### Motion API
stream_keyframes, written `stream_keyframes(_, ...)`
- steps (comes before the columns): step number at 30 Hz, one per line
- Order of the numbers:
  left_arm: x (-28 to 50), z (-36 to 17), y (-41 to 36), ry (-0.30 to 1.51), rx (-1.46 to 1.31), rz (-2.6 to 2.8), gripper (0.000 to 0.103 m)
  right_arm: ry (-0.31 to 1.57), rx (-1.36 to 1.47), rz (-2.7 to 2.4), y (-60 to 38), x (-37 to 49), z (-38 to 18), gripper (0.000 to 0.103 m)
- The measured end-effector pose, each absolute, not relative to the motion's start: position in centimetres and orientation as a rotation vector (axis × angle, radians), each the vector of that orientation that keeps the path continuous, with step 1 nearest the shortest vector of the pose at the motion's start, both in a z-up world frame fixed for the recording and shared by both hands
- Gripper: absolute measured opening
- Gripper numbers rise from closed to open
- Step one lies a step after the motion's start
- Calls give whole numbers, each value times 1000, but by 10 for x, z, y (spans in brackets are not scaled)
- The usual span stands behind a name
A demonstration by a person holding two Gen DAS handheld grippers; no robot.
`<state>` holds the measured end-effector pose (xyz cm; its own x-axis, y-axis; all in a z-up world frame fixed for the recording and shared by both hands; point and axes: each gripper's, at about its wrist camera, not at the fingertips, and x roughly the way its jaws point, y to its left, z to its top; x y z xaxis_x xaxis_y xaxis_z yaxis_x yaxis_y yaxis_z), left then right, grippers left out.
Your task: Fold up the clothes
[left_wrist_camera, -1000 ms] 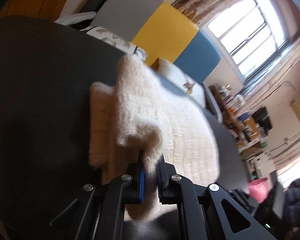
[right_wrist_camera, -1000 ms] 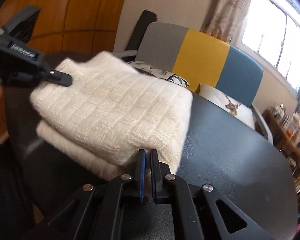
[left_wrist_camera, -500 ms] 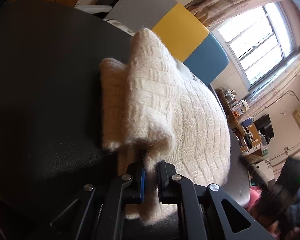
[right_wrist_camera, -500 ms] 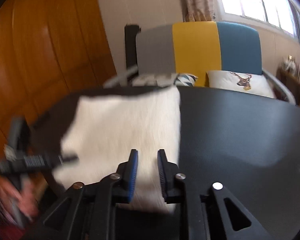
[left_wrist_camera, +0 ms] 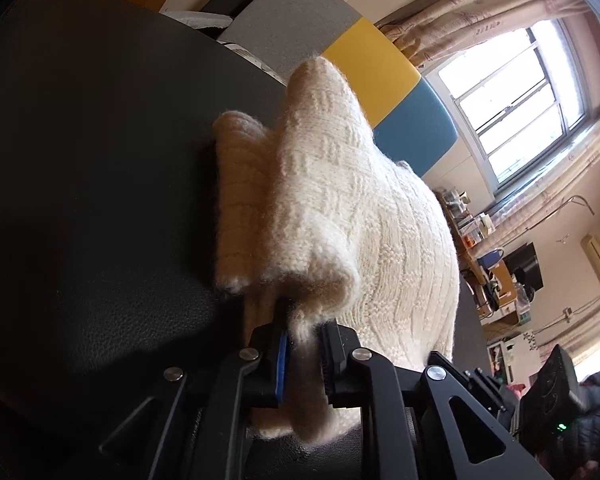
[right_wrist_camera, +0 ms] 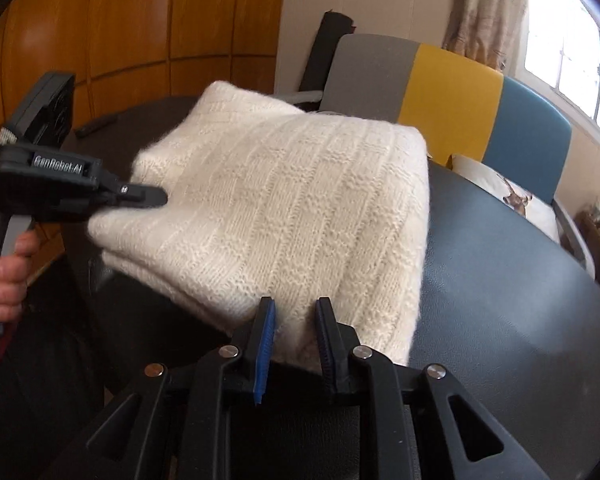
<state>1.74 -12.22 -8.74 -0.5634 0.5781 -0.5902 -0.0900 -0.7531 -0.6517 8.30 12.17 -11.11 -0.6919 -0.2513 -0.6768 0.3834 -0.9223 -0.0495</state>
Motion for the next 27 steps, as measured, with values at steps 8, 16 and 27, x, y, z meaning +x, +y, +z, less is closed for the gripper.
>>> stream_keyframes(8,49,-35,-144,-750,-1063,2447,19,-62,880,-2649,169,65,-60,21)
stream_keyframes(16,-23,33,-86,-479,-908,2520,21,-336,921,-2725,208,-12,-35,25)
stream_keyframes(27,-67,-30,-76,-315,-1212,2662,20,-168,1099,-2523,148,-65,-54,28)
